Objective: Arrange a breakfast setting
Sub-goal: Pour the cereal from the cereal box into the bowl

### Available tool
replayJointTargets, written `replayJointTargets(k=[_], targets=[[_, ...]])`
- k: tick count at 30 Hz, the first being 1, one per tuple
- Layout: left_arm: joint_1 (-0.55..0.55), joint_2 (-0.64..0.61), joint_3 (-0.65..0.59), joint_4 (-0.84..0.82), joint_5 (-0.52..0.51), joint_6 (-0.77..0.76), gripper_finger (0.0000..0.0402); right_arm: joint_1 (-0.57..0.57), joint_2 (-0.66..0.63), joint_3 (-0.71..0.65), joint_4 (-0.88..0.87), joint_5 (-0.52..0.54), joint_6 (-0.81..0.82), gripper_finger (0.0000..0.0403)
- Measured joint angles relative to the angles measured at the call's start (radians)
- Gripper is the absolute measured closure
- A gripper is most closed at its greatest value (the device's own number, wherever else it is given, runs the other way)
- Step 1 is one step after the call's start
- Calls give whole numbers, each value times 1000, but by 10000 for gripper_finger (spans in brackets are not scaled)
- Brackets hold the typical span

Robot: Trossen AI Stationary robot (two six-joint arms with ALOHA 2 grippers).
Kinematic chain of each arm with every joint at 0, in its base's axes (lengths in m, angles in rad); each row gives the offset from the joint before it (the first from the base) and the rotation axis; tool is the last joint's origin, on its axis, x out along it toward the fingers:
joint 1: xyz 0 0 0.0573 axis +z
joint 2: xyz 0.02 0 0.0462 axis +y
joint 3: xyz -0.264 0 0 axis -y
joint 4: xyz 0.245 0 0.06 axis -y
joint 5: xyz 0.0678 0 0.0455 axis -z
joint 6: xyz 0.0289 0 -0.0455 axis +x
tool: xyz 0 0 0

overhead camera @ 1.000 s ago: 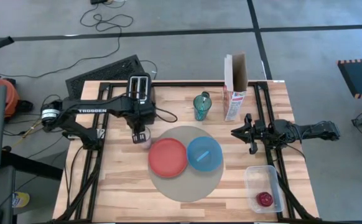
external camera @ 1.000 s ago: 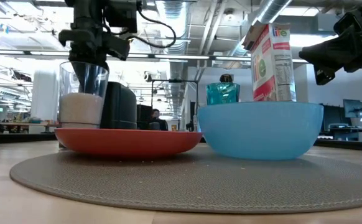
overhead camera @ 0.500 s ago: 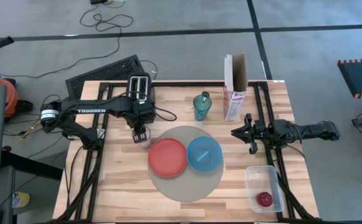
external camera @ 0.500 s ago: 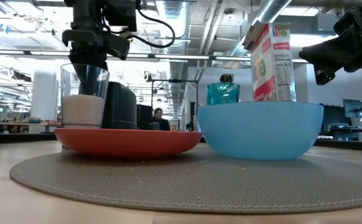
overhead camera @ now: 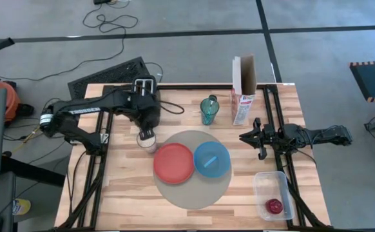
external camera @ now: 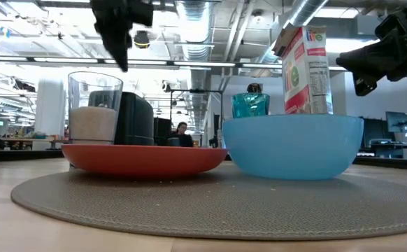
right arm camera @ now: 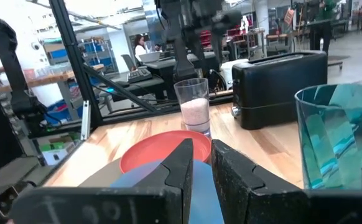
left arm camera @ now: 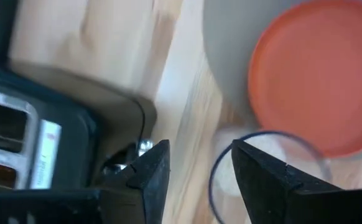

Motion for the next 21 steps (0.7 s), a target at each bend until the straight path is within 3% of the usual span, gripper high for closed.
replayJointTargets(k=[5,12,17,21], targets=[[-86,-134,-33,137,-97,-37,244,2,0,5,-3,-2,28,317],[-278,-331,-216,474,-251,-85,244,53,15,54,19,41,-5,317],[-367,-426,-425,861,-329,6,244,87,97,141,1,132,-76,317],[-378,-448,-584,1140,-328,78,244,112,199,292,-166,214,-83,317]])
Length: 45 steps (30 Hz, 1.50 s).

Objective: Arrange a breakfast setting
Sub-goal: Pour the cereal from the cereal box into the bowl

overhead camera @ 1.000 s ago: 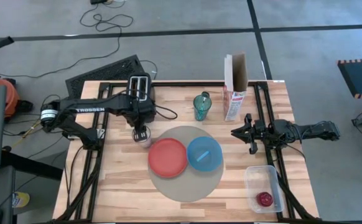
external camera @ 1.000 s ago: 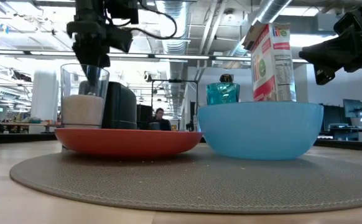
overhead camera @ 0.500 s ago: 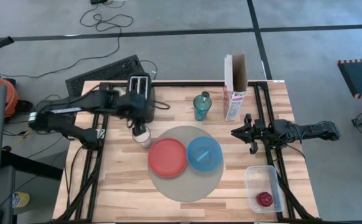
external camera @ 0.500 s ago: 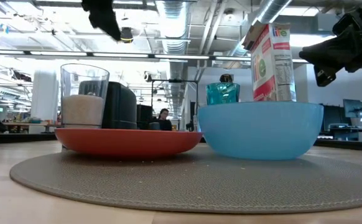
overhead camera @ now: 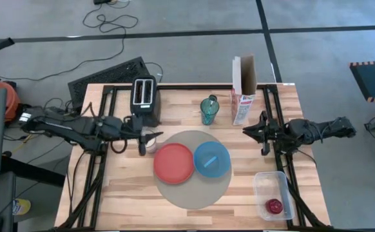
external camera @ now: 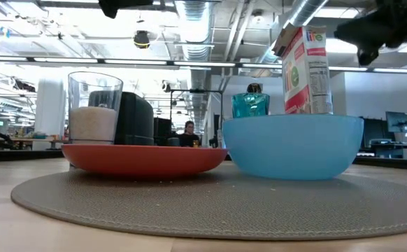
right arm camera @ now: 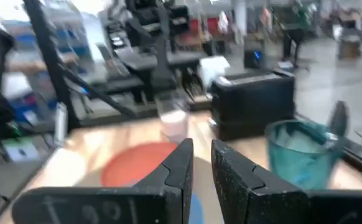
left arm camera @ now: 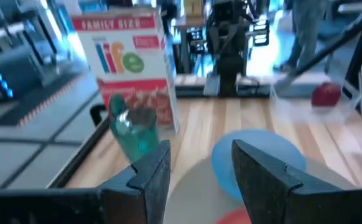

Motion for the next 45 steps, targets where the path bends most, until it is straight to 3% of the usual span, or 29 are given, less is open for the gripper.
replayJointTargets(k=[5,12,20,24,30,35,39,45], targets=[[8,0,-112,177,17,1,244,33,157,214,-311,109,92,321],[-1,0,-161,317,44,29,244,88,327,421,-649,105,304,336],[0,0,-162,334,40,29,244,68,352,493,-697,100,341,325],[0,0,-162,333,9,28,244,9,350,554,-734,98,338,269],[0,0,-162,313,-37,4,244,-70,370,587,-795,100,337,138],[0,6,-162,313,-37,5,244,-153,436,586,-777,122,230,54],[0,6,-162,311,-37,3,244,-189,479,586,-774,121,217,22],[0,6,-162,312,-37,3,244,-231,519,586,-772,124,160,12]])
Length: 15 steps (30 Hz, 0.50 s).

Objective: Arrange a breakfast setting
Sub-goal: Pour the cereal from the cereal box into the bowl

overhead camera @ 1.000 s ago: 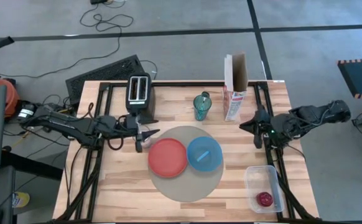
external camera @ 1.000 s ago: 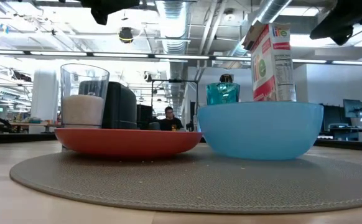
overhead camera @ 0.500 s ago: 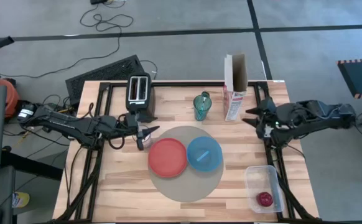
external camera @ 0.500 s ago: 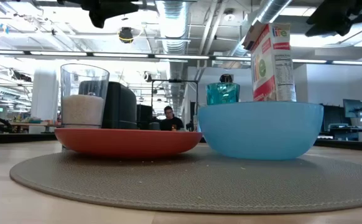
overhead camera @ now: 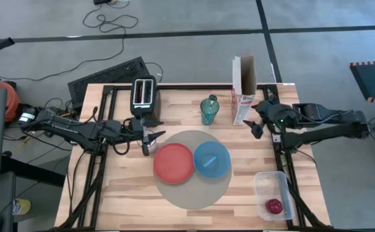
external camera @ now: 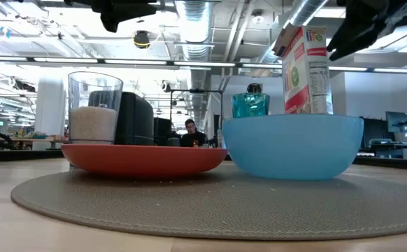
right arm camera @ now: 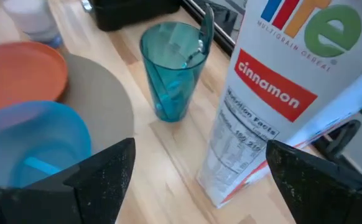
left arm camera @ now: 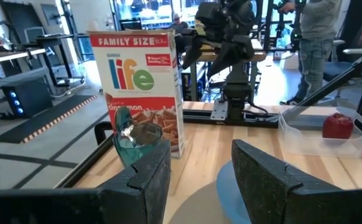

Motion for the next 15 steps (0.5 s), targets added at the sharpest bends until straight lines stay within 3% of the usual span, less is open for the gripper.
replayJointTargets(k=[15], targets=[[7,0,0,1,0,0,244,-34,2,20,-17,-52,-25,6]])
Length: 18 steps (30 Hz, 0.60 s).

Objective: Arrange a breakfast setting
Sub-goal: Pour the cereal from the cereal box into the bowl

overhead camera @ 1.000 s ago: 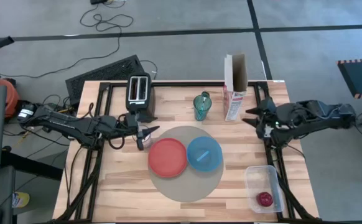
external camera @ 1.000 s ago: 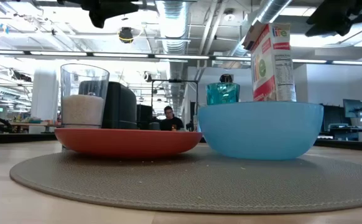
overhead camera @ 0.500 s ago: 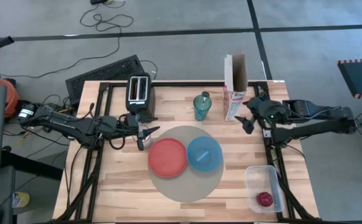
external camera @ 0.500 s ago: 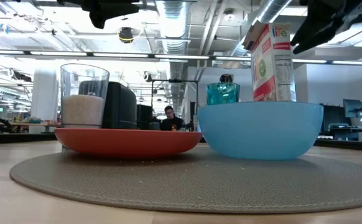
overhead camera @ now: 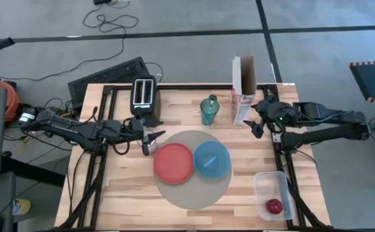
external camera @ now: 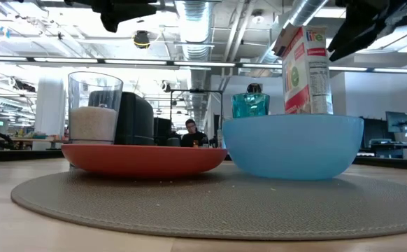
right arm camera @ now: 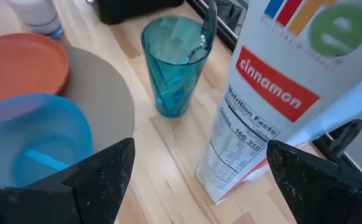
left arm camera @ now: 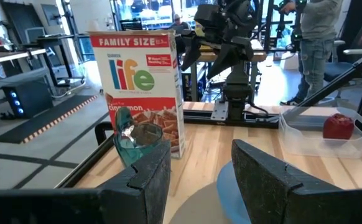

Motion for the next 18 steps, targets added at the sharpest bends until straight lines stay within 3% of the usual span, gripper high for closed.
replayJointTargets(k=[10,18], targets=[[9,0,0,2,3,-18,244,-2,13,39,-105,23,-4,9],[9,0,0,2,3,-19,244,-2,17,7,-132,26,109,9]])
